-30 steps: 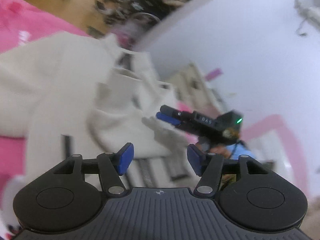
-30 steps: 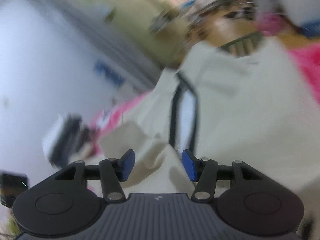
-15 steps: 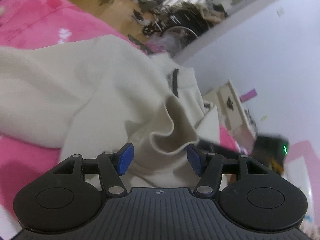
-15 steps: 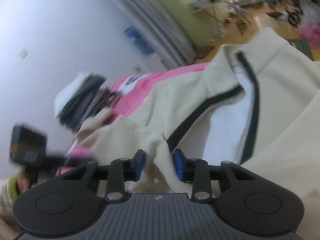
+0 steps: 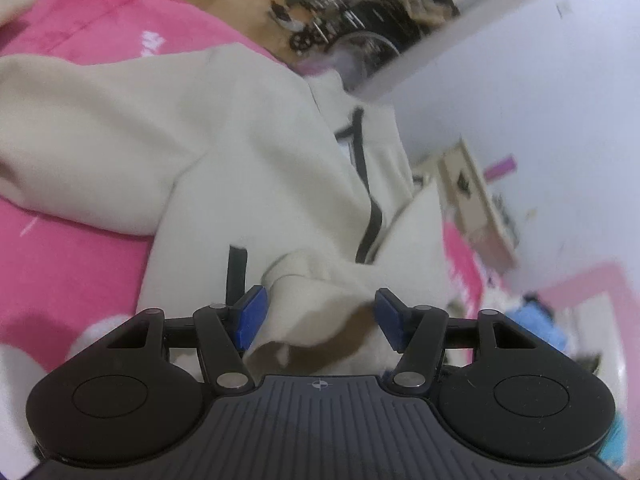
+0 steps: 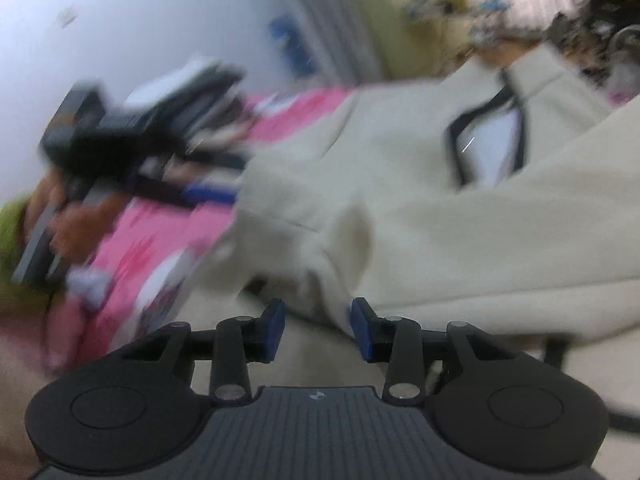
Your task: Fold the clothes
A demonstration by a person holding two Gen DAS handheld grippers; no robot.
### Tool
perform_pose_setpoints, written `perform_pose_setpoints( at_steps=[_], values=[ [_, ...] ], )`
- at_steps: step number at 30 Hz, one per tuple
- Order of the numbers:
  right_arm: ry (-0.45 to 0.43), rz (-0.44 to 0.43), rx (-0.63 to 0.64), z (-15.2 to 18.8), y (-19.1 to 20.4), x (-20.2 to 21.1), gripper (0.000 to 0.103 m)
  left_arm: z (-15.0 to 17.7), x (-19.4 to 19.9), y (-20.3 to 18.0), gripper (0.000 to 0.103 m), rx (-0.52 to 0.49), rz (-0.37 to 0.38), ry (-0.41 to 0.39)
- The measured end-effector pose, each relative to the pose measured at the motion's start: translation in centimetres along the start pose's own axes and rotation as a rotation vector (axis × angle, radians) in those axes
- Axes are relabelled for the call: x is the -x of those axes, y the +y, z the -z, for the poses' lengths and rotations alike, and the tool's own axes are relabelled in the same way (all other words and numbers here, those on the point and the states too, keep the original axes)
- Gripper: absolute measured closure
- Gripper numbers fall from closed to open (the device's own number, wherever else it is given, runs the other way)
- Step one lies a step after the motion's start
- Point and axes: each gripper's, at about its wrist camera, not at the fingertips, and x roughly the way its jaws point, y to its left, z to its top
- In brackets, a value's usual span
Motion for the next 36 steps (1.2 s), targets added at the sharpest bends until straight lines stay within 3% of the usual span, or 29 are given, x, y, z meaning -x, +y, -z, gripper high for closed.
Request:
perform_pose_setpoints(
  at_steps=[4,9,12,15,17,19,21,23,24,26,27,32,34,36],
  values=[
    [0.050,-0.077,0.020,0.7,0.4,1.4,0.063,0.8,-0.8,-0.3,0.043,-0.070,-0.071,0.066],
    [-0.125,-0.028,-0.074,-2.9,-2.2,4.2,0.062,2.0,-1.6,-0.2,0.043,-0.085,-0.082,0.115],
    [-0.182,0.000,-0.115,-5.1,-3.6,4.1,0.062,3.1,-2.2,-1.5,0.044,-0.175,-0.120,0.138],
    [-0.186,0.035,-0.080,-6.4,-3.1,2.7,0.062,3.9,-2.1,-2.5,0.045,-0.248,-0.141,0.132],
    [-0.181,0.068,-0.066,-6.7,-2.7,1.3,0.062,3.9,-2.3,-2.3,0.047,-0.215,-0.142,0.130],
    [-0.187,0.066,-0.092,-6.3,-2.8,0.9,0.062,3.8,-2.5,-2.0,0.057,-0.175,-0.142,0.129],
    [-0.193,0.076,-0.119,-5.6,-2.9,1.2,0.062,3.8,-3.0,-1.3,0.063,-0.075,-0.147,0.139],
    [-0.199,0.090,-0.164,-4.8,-3.4,1.5,0.062,3.7,-3.3,-0.4,0.077,0.045,-0.140,0.138],
    [-0.202,0.097,-0.187,-4.4,-3.6,1.8,0.062,3.4,-3.5,-0.1,0.095,0.100,-0.124,0.134],
    [-0.223,0.123,-0.213,-3.8,-4.1,2.6,0.062,2.7,-3.6,-0.1,0.100,0.166,-0.095,0.114],
    [-0.238,0.137,-0.225,-3.7,-4.4,3.1,0.062,2.1,-3.3,-0.8,0.101,0.137,-0.084,0.089],
    [-0.335,0.184,-0.277,-3.7,-5.6,6.2,0.062,-1.1,2.5,-7.1,0.101,-0.212,0.014,-0.065],
    [-0.357,0.201,-0.293,-3.5,-6.2,7.1,0.062,-0.9,4.1,-8.7,0.101,-0.374,-0.004,-0.054],
    [-0.358,0.217,-0.310,-3.1,-6.8,7.4,0.062,0.3,3.9,-8.3,0.101,-0.445,-0.045,0.053]
  ],
)
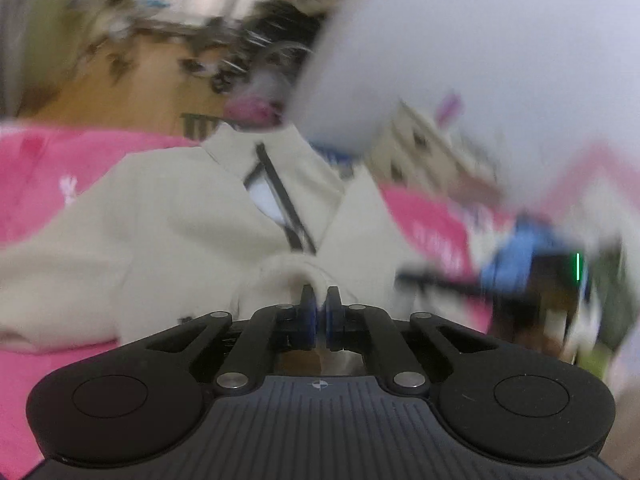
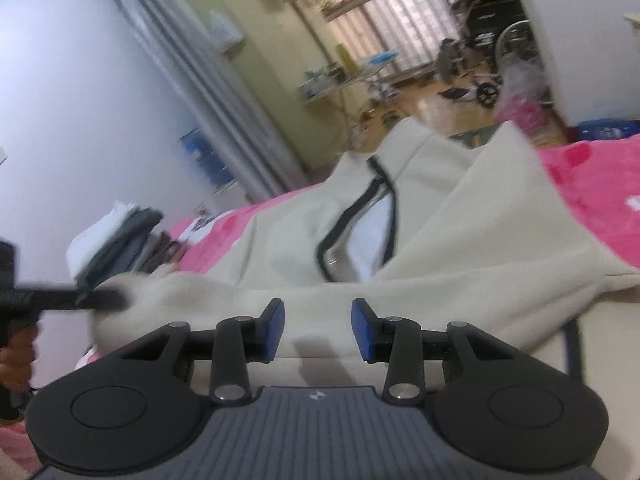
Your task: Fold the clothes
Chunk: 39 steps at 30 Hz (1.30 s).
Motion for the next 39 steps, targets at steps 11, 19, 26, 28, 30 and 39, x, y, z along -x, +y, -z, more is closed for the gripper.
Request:
perform_pose_setpoints(
  at_steps=[11,19,26,28,30,39],
  values=[
    [0.075,0.005,0.099,0.3,1.2,-1.5,0.062,5.8,-3.3,1.9,0.062,-0.052,-0.011,0.328],
    [0.334,-0.088,0.361,5.4,5.8,-9.1,0.056,3.5,-2.8,4.7,0.049,0.049,-0.071,0.171],
    [0.237,-0.024,0.321,4.5,5.6,-5.9,0.056,3.3,-9.1,5.3,0.049,0.077,-0.119,0.187],
    [0.189,0.017,0.243,3.5,4.1,-4.1,0.056,3.0,-9.8,5.6,0.050,0.119,-0.120,0.181],
    [0.148,0.062,0.175,2.6,2.2,-2.6,0.056,2.9,-9.9,5.6,0.071,0.129,-0.126,0.170],
    [-0.008,0.232,-0.057,-0.7,-4.6,0.5,0.055,-1.2,-8.9,4.7,0.097,0.153,-0.134,0.078]
  ],
)
